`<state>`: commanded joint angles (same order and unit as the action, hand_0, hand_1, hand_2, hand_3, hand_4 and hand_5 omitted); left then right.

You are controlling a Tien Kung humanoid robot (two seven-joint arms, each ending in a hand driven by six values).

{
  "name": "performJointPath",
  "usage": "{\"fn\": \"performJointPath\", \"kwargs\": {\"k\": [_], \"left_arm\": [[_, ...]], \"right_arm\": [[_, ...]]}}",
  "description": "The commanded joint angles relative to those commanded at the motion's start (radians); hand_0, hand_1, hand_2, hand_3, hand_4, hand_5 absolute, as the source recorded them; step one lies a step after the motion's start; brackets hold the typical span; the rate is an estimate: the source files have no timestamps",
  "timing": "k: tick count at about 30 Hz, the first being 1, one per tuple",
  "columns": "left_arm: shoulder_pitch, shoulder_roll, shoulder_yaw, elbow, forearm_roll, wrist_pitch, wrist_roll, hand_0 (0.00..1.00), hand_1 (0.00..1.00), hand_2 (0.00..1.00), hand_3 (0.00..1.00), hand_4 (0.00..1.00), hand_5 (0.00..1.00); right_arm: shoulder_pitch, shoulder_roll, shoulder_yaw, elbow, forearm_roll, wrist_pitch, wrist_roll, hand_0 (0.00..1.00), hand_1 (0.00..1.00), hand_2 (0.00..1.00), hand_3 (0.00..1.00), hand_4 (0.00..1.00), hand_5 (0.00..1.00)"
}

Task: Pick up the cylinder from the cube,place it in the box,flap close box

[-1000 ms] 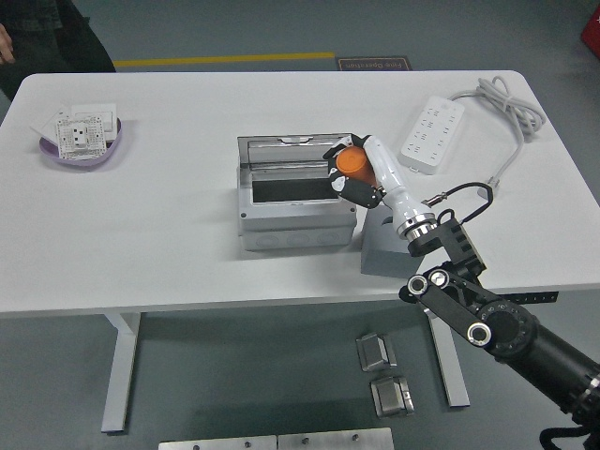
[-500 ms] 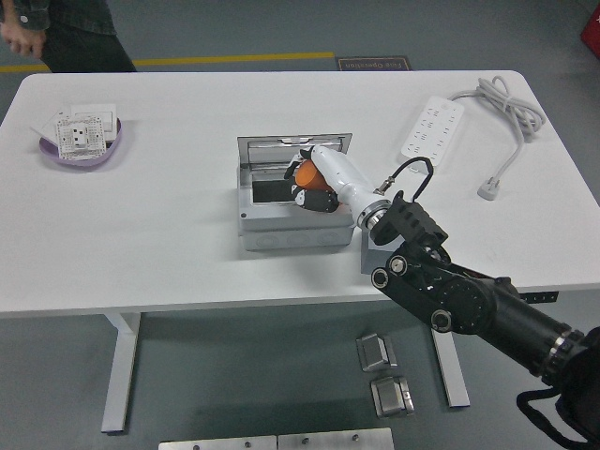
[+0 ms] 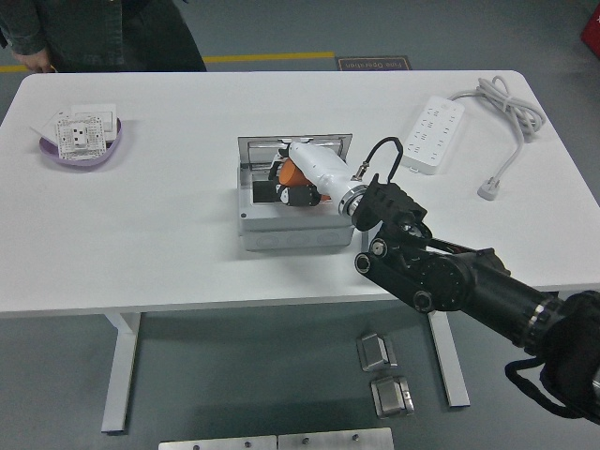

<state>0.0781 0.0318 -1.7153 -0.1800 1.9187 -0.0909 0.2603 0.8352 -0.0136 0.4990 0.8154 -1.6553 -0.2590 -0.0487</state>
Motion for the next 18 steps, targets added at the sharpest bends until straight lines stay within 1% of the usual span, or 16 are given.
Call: {"fn": "performJointPath", "kwargs": {"k": [1, 5, 9, 10, 15, 16, 18], "left_arm": [[0.0, 0.0, 0.001, 0.0, -0.001, 0.0, 0.0, 0.633, 0.584, 0.562, 0.612, 0.513, 0.084], [-0.002, 0.002, 0.012, 0.0, -0.011, -0.001, -0.001, 0.633, 0.586, 0.562, 0.612, 0.506, 0.091], [-0.003, 0.003, 0.016, 0.0, -0.016, -0.001, -0.002, 0.633, 0.586, 0.562, 0.612, 0.506, 0.091], [-0.003, 0.003, 0.015, 0.0, -0.016, -0.001, -0.002, 0.631, 0.586, 0.56, 0.612, 0.502, 0.103], [-0.006, 0.001, 0.012, 0.0, -0.008, -0.002, -0.002, 0.631, 0.586, 0.56, 0.612, 0.502, 0.103], [-0.007, 0.001, 0.011, 0.0, -0.007, -0.002, -0.002, 0.632, 0.584, 0.561, 0.611, 0.492, 0.112], [-0.007, 0.0, 0.011, 0.0, -0.007, -0.003, -0.002, 0.632, 0.584, 0.561, 0.611, 0.492, 0.112]], "right_arm": [[0.005, 0.003, -0.003, -0.003, -0.005, 0.009, -0.002, 0.4, 0.258, 0.404, 0.259, 0.002, 0.002], [0.029, 0.006, -0.022, -0.01, -0.055, 0.073, -0.028, 0.403, 0.257, 0.411, 0.262, 0.002, 0.002], [0.051, 0.005, -0.044, -0.017, -0.108, 0.116, -0.05, 0.403, 0.257, 0.411, 0.262, 0.002, 0.002], [0.055, 0.006, -0.047, -0.018, -0.117, 0.121, -0.053, 0.535, 0.412, 0.531, 0.49, 0.216, 0.002], [0.067, 0.013, -0.057, -0.022, -0.148, 0.132, -0.058, 0.535, 0.412, 0.531, 0.49, 0.216, 0.002], [0.068, 0.014, -0.059, -0.023, -0.15, 0.132, -0.057, 0.698, 0.619, 0.674, 0.697, 0.589, 0.098], [0.069, 0.014, -0.062, -0.024, -0.151, 0.13, -0.054, 0.698, 0.619, 0.674, 0.697, 0.589, 0.098]]}}
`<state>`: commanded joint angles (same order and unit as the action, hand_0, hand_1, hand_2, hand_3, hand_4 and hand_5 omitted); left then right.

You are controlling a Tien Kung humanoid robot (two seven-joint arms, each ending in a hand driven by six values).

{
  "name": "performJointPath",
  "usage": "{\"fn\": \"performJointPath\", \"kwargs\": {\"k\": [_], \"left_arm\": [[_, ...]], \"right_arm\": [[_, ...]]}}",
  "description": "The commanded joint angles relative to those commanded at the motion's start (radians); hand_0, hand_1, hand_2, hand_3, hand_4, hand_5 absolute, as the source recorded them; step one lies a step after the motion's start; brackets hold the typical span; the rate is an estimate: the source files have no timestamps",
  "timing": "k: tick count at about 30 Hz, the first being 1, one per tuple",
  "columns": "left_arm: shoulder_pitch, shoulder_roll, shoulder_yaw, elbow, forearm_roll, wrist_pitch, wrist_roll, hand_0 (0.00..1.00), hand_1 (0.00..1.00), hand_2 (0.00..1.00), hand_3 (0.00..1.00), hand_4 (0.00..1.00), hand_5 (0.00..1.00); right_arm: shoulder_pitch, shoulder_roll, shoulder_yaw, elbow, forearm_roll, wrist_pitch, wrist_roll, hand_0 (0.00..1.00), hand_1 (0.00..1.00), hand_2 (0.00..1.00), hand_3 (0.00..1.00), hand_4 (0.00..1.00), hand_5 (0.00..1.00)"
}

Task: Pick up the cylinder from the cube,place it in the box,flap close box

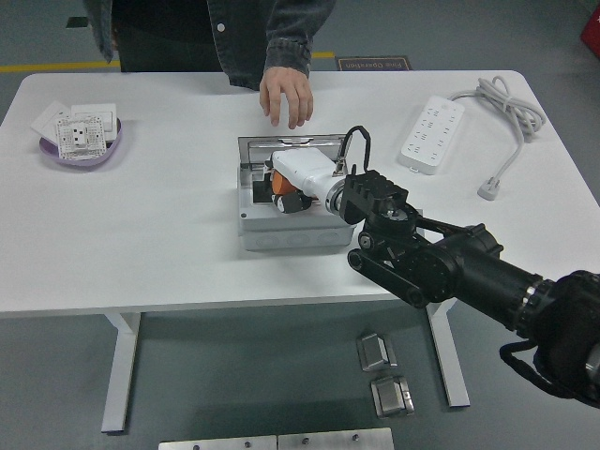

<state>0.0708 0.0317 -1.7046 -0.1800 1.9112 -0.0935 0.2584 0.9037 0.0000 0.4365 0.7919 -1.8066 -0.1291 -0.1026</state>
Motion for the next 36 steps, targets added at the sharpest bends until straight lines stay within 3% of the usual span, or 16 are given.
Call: {"fn": "performJointPath", "kwargs": {"k": [3, 4, 9, 10, 17, 23, 26, 36], "left_arm": [[0.0, -0.001, 0.001, 0.0, -0.002, 0.0, 0.0, 0.632, 0.584, 0.561, 0.611, 0.492, 0.112], [0.0, -0.001, 0.001, 0.0, -0.002, -0.001, 0.0, 0.631, 0.583, 0.561, 0.612, 0.484, 0.114], [0.002, -0.002, -0.001, 0.0, -0.001, -0.001, 0.0, 0.631, 0.583, 0.561, 0.612, 0.484, 0.114], [0.002, -0.002, -0.001, 0.0, -0.001, -0.002, 0.0, 0.632, 0.577, 0.56, 0.609, 0.466, 0.127], [0.008, -0.007, -0.004, 0.0, -0.002, 0.0, -0.001, 0.631, 0.577, 0.554, 0.609, 0.46, 0.13], [0.022, -0.011, -0.021, 0.0, 0.002, 0.002, 0.0, 0.631, 0.575, 0.553, 0.608, 0.449, 0.137], [0.025, -0.013, -0.03, 0.0, 0.011, 0.001, 0.001, 0.631, 0.575, 0.553, 0.608, 0.449, 0.137], [0.026, -0.017, -0.047, 0.0, 0.036, -0.003, 0.007, 0.63, 0.568, 0.553, 0.604, 0.416, 0.131]], "right_arm": [[0.0, 0.0, -0.002, 0.0, 0.001, -0.006, 0.006, 0.698, 0.619, 0.674, 0.697, 0.589, 0.098], [0.0, 0.0, -0.002, 0.0, 0.001, -0.007, 0.007, 0.744, 0.647, 0.681, 0.715, 0.748, 0.188], [-0.003, -0.002, 0.005, 0.002, -0.004, -0.013, 0.01, 0.744, 0.647, 0.681, 0.715, 0.748, 0.188], [-0.003, -0.003, 0.006, 0.003, -0.004, -0.014, 0.011, 0.748, 0.643, 0.685, 0.725, 0.781, 0.226], [-0.015, -0.034, 0.012, 0.049, 0.036, -0.024, 0.01, 0.746, 0.634, 0.671, 0.723, 0.797, 0.248], [-0.029, -0.132, 0.022, 0.174, 0.159, -0.028, 0.009, 0.741, 0.63, 0.67, 0.719, 0.805, 0.265], [-0.03, -0.161, 0.033, 0.232, 0.194, -0.03, 0.014, 0.741, 0.63, 0.67, 0.719, 0.805, 0.265], [-0.03, -0.166, 0.06, 0.272, 0.208, -0.028, 0.023, 0.725, 0.614, 0.662, 0.705, 0.779, 0.26]]}}
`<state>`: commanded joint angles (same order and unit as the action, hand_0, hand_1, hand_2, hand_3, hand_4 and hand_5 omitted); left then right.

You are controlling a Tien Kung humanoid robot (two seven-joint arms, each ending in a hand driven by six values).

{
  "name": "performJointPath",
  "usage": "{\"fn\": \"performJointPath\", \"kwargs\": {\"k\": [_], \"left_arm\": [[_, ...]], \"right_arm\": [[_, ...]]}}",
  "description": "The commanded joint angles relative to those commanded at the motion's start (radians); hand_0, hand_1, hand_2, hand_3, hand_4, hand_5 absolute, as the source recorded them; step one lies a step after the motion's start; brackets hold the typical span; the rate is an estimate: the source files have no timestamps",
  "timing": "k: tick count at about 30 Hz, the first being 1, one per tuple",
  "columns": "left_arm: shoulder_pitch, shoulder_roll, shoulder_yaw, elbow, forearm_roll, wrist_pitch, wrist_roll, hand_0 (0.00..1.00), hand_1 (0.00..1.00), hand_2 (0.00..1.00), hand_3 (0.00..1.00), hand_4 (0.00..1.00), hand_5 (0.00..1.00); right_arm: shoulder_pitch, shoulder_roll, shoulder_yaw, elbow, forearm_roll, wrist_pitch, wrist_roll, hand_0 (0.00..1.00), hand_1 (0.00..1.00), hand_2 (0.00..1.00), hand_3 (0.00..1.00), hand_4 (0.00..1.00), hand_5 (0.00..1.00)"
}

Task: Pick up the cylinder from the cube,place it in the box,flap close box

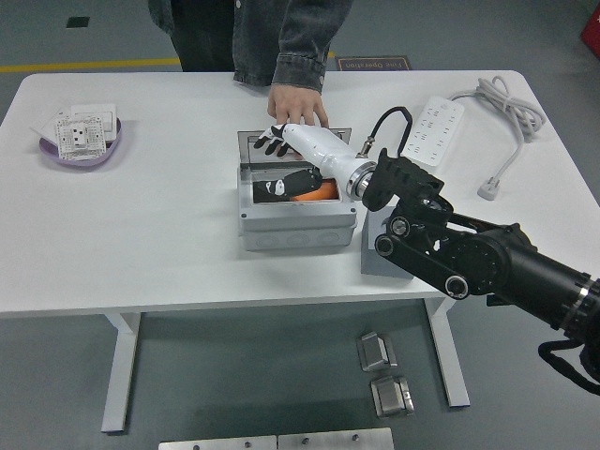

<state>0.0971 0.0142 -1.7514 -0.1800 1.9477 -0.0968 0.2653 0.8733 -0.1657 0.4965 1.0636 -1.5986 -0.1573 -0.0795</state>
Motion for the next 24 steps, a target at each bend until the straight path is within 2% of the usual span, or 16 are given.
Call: {"fn": "performJointPath", "kwargs": {"k": [6, 10, 13, 17, 21, 24], "left_arm": [[0.002, -0.001, -0.006, 0.0, -0.003, 0.003, -0.001, 0.63, 0.565, 0.553, 0.604, 0.407, 0.126], [0.0, 0.0, -0.007, 0.0, 0.0, 0.003, -0.001, 0.63, 0.563, 0.552, 0.602, 0.403, 0.127], [-0.002, 0.001, -0.008, 0.0, -0.001, 0.003, -0.001, 0.63, 0.563, 0.552, 0.602, 0.403, 0.127], [-0.005, 0.002, -0.006, 0.0, -0.004, 0.004, -0.001, 0.631, 0.564, 0.551, 0.602, 0.395, 0.131], [-0.008, 0.003, 0.0, 0.0, -0.009, 0.004, -0.001, 0.631, 0.564, 0.551, 0.602, 0.395, 0.131], [-0.009, 0.002, 0.001, 0.0, -0.011, 0.004, -0.001, 0.63, 0.562, 0.551, 0.6, 0.38, 0.133]], "right_arm": [[0.009, -0.025, 0.032, 0.054, -0.012, 0.018, -0.019, 0.727, 0.611, 0.66, 0.698, 0.77, 0.252], [0.032, -0.033, 0.075, 0.051, -0.024, 0.03, -0.024, 0.725, 0.608, 0.656, 0.692, 0.756, 0.237], [0.051, -0.034, 0.102, 0.025, -0.028, 0.034, -0.021, 0.725, 0.608, 0.656, 0.692, 0.756, 0.237], [0.076, -0.023, 0.122, -0.05, -0.012, 0.034, -0.001, 0.724, 0.604, 0.655, 0.685, 0.752, 0.236], [0.075, -0.005, 0.117, -0.12, 0.013, 0.023, 0.02, 0.724, 0.604, 0.655, 0.685, 0.752, 0.236], [0.063, -0.001, 0.099, -0.135, 0.026, 0.017, 0.027, 0.719, 0.603, 0.649, 0.685, 0.751, 0.239]]}}
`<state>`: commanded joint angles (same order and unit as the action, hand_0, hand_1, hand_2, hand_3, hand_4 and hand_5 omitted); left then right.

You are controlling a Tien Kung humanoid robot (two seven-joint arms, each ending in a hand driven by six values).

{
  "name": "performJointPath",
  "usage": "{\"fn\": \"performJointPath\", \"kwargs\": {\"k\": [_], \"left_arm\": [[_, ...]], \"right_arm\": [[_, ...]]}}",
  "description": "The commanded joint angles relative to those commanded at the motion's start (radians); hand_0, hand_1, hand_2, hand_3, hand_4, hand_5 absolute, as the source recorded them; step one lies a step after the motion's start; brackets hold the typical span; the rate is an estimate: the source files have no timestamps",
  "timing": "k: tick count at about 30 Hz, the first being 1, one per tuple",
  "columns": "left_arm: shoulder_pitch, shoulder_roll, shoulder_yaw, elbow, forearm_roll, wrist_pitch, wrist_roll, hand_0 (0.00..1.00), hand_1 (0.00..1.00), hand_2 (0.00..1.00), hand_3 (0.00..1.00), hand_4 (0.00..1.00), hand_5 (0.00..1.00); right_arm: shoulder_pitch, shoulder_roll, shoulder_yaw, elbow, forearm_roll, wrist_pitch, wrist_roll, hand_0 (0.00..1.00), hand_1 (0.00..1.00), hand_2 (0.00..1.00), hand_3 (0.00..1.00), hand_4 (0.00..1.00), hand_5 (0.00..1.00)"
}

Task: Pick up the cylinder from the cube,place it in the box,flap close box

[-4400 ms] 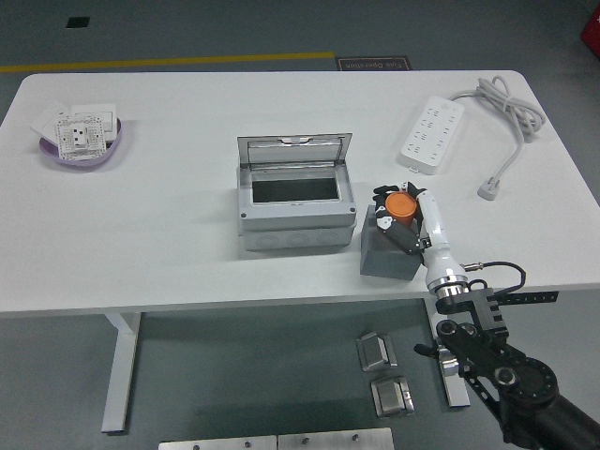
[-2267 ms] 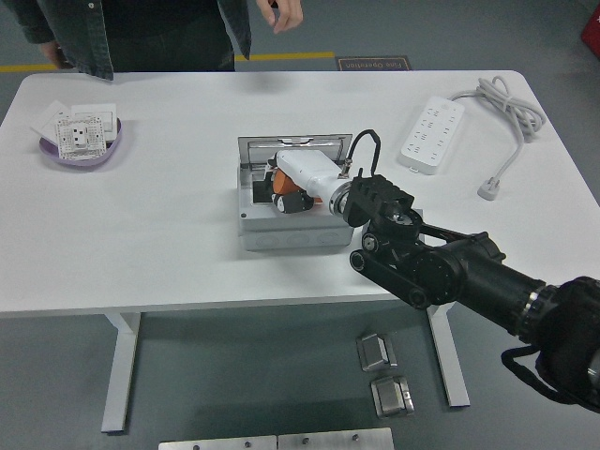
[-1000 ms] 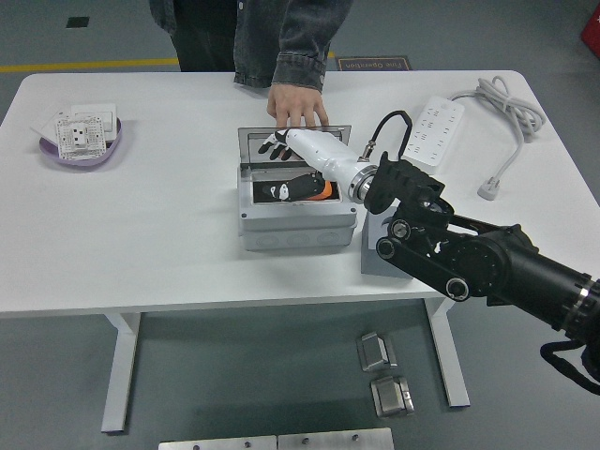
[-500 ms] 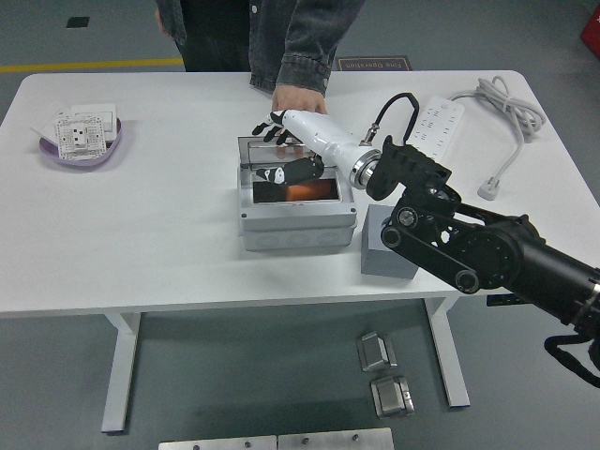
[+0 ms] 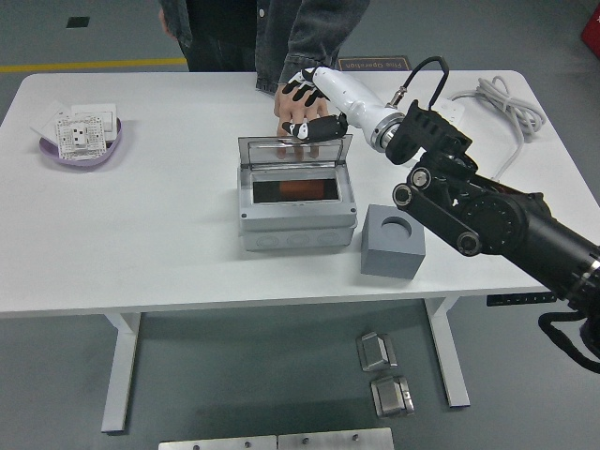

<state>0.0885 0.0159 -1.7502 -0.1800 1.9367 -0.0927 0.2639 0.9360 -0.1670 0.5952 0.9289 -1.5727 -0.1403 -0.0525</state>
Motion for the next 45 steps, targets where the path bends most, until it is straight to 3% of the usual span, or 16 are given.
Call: {"fn": "performJointPath", "kwargs": {"k": [7, 18, 27, 31, 38, 42, 45], "left_arm": [[0.001, 0.0, -0.007, 0.0, 0.007, 0.0, -0.001, 0.63, 0.559, 0.55, 0.6, 0.376, 0.131], [0.005, 0.001, -0.014, 0.0, 0.014, -0.001, -0.002, 0.63, 0.557, 0.55, 0.599, 0.367, 0.131], [0.007, -0.004, -0.013, 0.0, 0.008, -0.001, -0.003, 0.63, 0.558, 0.55, 0.599, 0.364, 0.133], [0.009, -0.007, -0.014, 0.0, 0.008, 0.001, -0.003, 0.63, 0.557, 0.55, 0.599, 0.362, 0.131], [0.011, -0.011, -0.022, 0.0, 0.01, 0.006, -0.005, 0.629, 0.557, 0.55, 0.599, 0.362, 0.131], [0.011, -0.015, -0.021, 0.0, 0.01, 0.013, -0.006, 0.63, 0.556, 0.55, 0.599, 0.36, 0.131], [0.011, -0.016, -0.023, 0.0, 0.011, 0.02, -0.005, 0.63, 0.556, 0.55, 0.599, 0.36, 0.131]], "right_arm": [[-0.031, -0.027, -0.06, 0.067, 0.007, -0.007, -0.013, 0.716, 0.602, 0.649, 0.684, 0.751, 0.24], [-0.084, -0.11, -0.143, 0.268, -0.033, -0.01, -0.082, 0.716, 0.601, 0.648, 0.687, 0.737, 0.25], [-0.15, -0.104, -0.145, 0.3, -0.032, -0.027, -0.086, 0.703, 0.601, 0.648, 0.69, 0.723, 0.256], [-0.17, -0.114, -0.101, 0.305, -0.048, -0.029, -0.087, 0.689, 0.6, 0.646, 0.694, 0.704, 0.267], [-0.235, -0.179, 0.031, 0.358, -0.106, -0.025, -0.1, 0.682, 0.599, 0.649, 0.695, 0.695, 0.282], [-0.326, -0.222, 0.158, 0.437, -0.168, -0.024, -0.116, 0.682, 0.593, 0.646, 0.694, 0.691, 0.284], [-0.414, -0.223, 0.28, 0.5, -0.185, -0.051, -0.089, 0.682, 0.593, 0.646, 0.694, 0.691, 0.284]]}}
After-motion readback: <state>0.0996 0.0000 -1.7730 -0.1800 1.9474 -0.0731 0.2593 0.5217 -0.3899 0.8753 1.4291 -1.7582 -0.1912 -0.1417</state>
